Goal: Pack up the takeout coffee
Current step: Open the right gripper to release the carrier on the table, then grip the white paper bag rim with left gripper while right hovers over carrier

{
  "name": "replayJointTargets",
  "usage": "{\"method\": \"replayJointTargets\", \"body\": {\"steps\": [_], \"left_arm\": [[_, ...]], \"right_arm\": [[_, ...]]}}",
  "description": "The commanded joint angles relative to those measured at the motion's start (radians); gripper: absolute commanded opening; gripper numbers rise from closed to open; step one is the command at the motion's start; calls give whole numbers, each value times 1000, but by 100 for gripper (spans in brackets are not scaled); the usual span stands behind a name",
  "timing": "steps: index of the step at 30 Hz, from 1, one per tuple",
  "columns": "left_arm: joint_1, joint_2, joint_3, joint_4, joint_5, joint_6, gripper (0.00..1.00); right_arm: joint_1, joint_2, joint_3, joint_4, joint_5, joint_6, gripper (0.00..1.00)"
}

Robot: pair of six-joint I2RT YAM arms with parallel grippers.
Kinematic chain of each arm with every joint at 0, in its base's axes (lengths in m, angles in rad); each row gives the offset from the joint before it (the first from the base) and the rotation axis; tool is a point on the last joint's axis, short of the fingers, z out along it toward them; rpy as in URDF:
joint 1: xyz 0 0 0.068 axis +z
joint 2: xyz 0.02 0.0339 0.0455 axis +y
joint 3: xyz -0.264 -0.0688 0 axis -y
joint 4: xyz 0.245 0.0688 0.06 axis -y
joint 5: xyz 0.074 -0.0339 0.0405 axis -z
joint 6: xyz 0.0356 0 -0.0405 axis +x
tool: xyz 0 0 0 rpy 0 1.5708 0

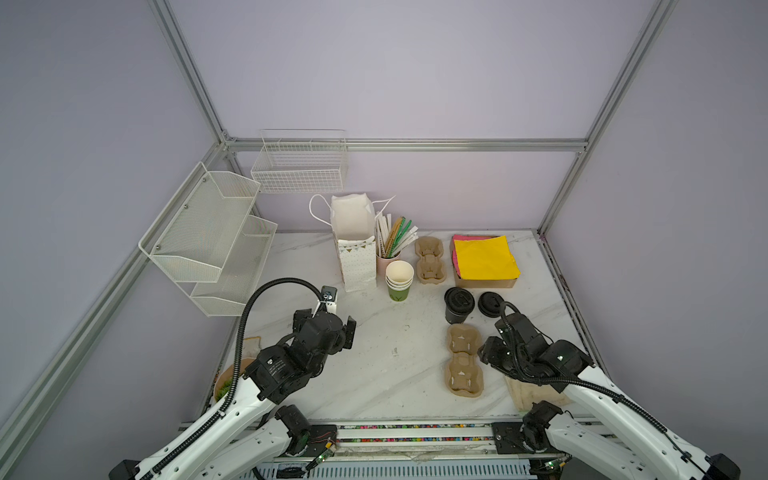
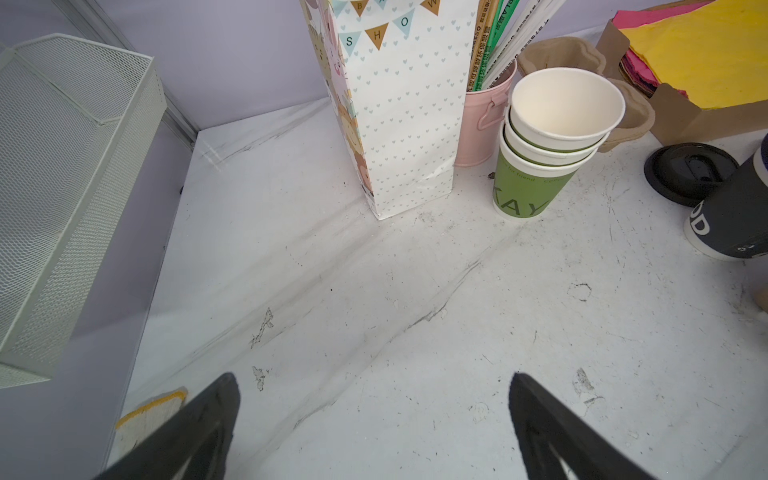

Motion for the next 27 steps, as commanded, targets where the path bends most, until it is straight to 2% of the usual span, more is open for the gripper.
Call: {"method": "replayJointTargets", "body": {"steps": [1,6,11,20,27], "left_arm": [[16,11,44,44,-6,-12,100],[70,79,227,100,45,3,100],[213,234,458,115,188,8,100],[467,541,807,69,382,-49,100],[495,780,998,23,400,-41,100]], "right_arm": [[4,43,118,-69,140,-57,68],[5,131,194,-12,133,-108,75],[5,164,207,58,106,-128,87],[5,155,203,93,87,-157,92],[5,103,201,68,83,-186,93]]}}
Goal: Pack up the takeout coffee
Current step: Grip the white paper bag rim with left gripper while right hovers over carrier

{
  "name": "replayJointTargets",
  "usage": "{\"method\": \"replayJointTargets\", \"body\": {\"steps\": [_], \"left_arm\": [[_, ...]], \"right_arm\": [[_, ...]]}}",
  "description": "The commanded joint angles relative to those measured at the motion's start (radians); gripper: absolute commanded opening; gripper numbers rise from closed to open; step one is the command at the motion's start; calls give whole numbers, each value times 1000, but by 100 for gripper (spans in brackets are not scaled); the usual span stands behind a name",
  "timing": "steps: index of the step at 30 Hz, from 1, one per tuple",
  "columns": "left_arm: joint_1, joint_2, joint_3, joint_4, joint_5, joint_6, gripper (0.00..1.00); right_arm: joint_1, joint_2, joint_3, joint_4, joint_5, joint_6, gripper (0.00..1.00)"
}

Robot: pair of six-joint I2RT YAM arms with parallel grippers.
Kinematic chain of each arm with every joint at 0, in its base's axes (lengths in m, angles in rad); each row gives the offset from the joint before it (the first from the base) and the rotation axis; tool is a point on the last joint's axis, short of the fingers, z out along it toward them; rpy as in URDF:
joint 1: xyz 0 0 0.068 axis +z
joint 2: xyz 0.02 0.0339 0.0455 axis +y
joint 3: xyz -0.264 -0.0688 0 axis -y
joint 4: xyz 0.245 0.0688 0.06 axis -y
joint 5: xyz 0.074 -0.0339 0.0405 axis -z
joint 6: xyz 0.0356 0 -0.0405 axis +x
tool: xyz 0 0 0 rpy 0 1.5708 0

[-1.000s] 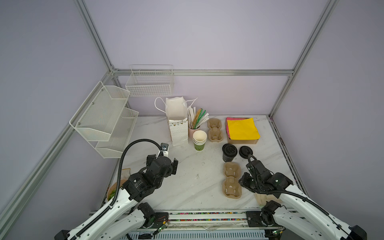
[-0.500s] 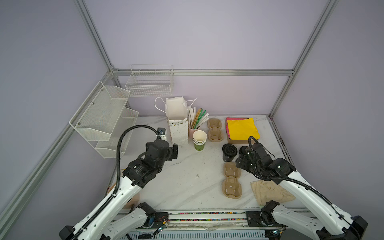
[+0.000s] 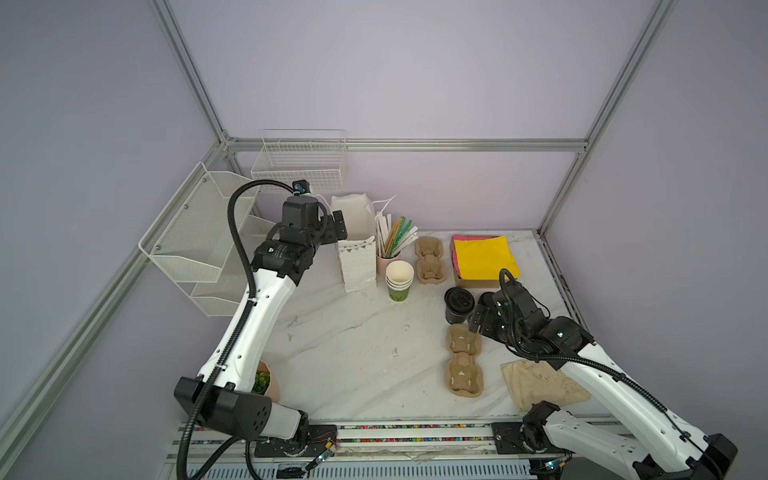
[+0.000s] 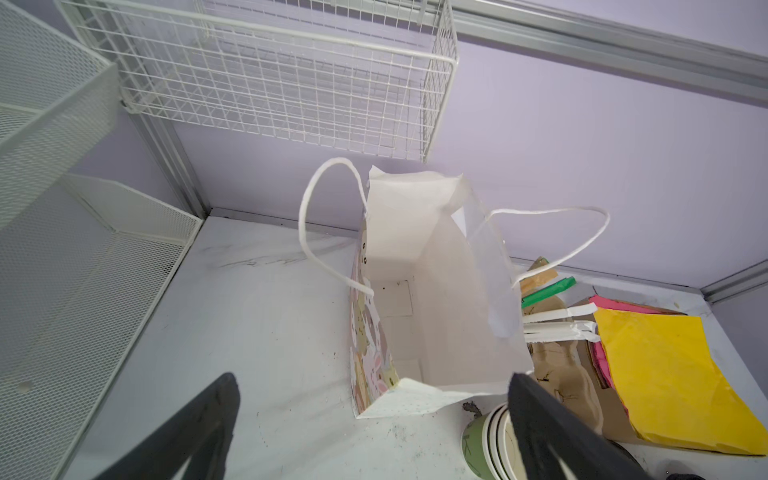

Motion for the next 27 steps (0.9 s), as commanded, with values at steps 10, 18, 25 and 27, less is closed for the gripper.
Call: {"method": "replayJointTargets", "body": {"steps": [10,18,25,27], "left_arm": [[14,217,233,-82,19,12,87],[15,291,280,-108,4,23,70],[14,332,309,-123,-5,31,54],[15,342,319,-128,-9,33,48]], "right_arm": [[5,-83,5,-37,0,-43,93],[5,-97,-5,-39,-3,-51,93],[5,-97,-13,-31,-8,-53,93],[5,-97,-13,-31,-8,-54,93]]}}
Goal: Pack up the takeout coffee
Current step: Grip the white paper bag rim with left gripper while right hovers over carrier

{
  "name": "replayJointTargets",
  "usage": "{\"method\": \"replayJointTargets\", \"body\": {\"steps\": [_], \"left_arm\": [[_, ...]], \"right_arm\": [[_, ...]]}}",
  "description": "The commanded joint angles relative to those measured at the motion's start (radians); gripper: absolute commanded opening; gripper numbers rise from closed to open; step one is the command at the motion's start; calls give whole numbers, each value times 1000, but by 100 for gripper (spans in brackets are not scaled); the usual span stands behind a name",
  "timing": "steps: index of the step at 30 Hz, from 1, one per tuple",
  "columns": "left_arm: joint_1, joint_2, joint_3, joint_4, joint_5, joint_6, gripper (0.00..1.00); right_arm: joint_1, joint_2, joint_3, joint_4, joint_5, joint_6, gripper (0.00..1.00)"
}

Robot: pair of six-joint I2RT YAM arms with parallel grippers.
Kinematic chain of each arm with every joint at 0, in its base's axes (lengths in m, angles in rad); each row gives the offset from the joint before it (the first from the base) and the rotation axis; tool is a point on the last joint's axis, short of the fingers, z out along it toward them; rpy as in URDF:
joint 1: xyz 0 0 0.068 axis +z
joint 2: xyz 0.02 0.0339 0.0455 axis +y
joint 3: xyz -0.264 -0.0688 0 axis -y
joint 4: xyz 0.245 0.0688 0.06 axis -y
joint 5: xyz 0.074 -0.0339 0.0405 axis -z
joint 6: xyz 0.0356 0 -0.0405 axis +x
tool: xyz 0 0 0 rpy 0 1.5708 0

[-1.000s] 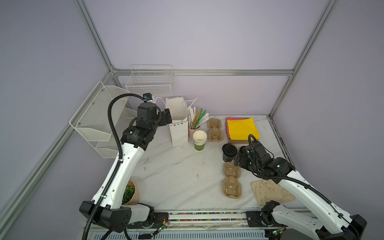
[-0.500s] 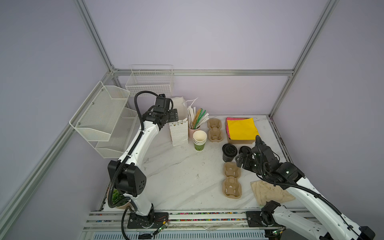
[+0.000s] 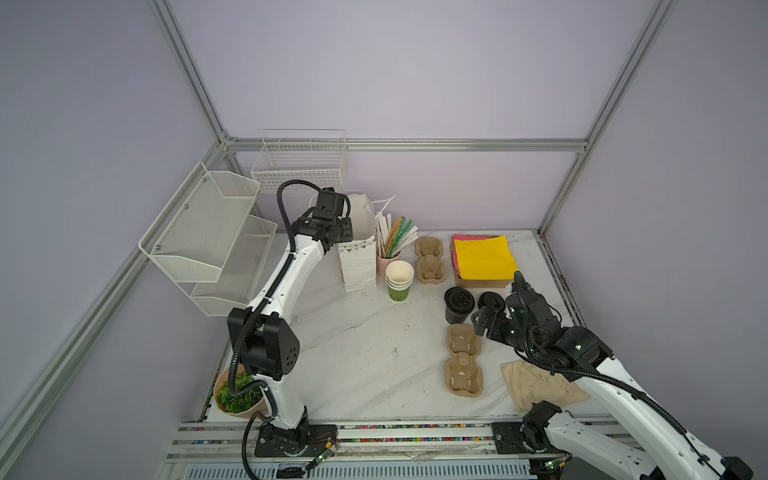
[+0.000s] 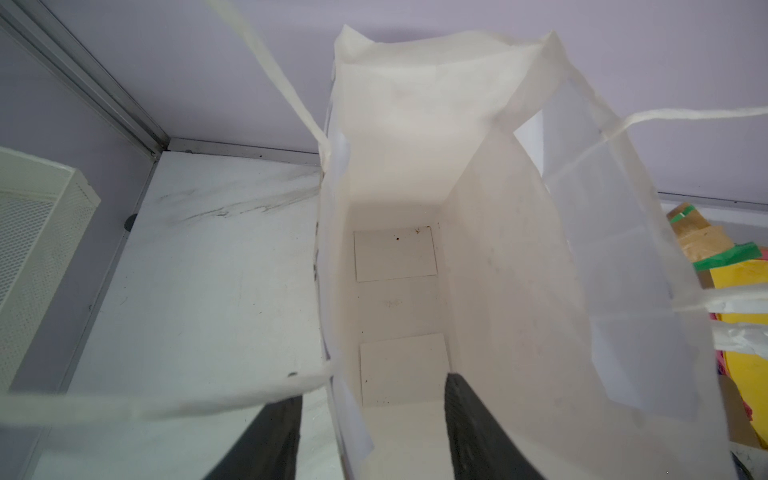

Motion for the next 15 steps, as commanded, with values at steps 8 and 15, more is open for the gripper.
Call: {"method": "replayJointTargets", "body": {"steps": [8,15], "left_arm": [[9,19,144,-21,-37,21,29],[9,18,140,-28,-47,27,22]], "right_arm": [[5,-10,-10,-21,-1,-9,93],[5,-2,-3,-18,-5,-10,93]]}}
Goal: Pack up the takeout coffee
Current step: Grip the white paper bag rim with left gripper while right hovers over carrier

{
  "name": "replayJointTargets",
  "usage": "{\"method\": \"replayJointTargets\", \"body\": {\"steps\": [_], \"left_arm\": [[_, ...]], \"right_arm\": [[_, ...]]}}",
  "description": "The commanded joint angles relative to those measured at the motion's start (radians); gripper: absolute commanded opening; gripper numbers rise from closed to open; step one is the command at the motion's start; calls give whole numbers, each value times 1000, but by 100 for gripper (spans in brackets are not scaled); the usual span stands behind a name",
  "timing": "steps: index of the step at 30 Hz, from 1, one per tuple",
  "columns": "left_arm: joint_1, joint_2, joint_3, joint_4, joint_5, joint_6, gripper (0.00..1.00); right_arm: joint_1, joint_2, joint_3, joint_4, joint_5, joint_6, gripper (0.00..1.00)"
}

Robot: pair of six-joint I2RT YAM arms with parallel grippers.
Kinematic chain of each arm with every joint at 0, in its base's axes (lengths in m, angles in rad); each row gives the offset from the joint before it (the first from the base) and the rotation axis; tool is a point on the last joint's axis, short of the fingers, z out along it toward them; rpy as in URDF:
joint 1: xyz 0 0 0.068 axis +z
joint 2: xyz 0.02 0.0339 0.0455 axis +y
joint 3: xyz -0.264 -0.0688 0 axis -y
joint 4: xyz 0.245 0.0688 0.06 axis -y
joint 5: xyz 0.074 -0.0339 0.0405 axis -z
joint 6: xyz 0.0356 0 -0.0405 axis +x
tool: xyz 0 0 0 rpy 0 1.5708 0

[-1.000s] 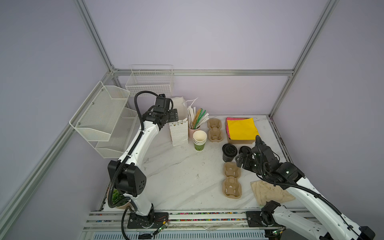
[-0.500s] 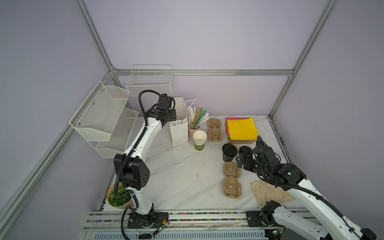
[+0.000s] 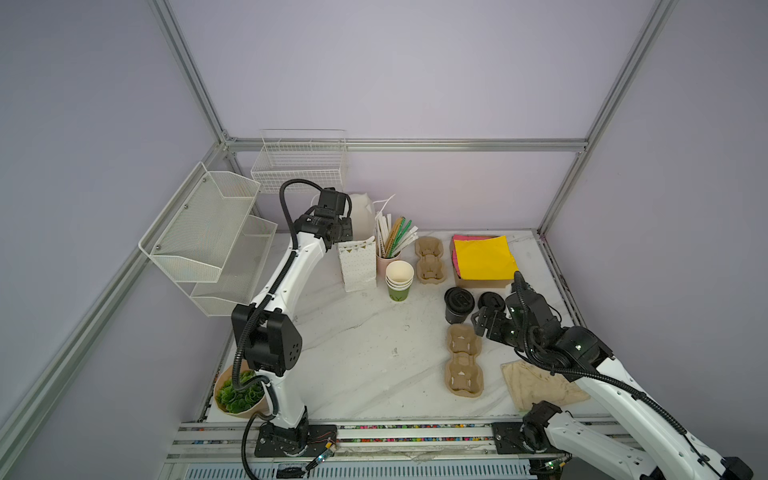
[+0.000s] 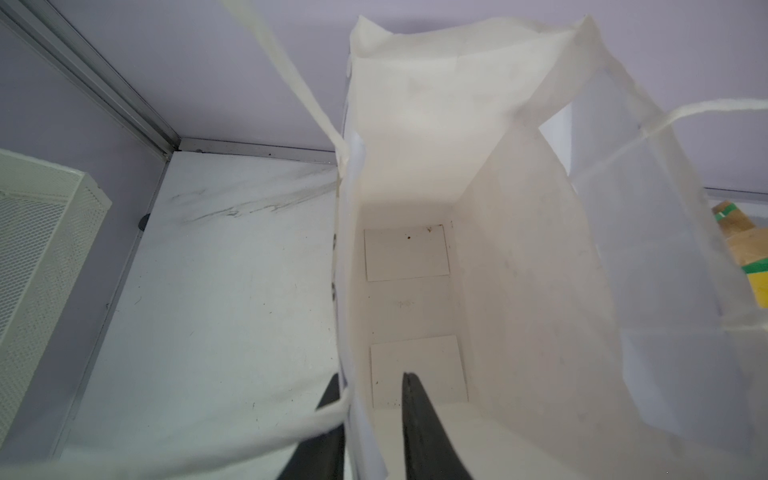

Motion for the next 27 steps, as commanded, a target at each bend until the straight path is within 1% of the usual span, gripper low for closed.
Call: {"method": "replayJointTargets", "body": {"steps": [1,3,6,12,16,18,21,27], "left_arm": [[9,-12,100,-3,-20,13,19],[9,-15,99,-2,-25,17,15],[11,-18,96,-4,-30,19,13],[18,-35,86,-8,-40,20,0],[23,-76,86,-24,-62,11,0],[25,-118,81,-37,-68,1,0],[25,-207,35,-52,-57,-21,0],[25,-438,-121,-83,8,-74,0]], "right_arm": [[5,0,-1,-16,-3,-6,93],[5,4,2,-15,-5,-7,93],[5,9,3,-9,-13,-4,93],[5,10,-3,5,-30,0,93],[5,7,4,8,-37,-4,93],[5,10,12,4,-35,-7,93],[5,14,17,5,-34,-11,93],[5,21,15,19,-43,-15,93]]}}
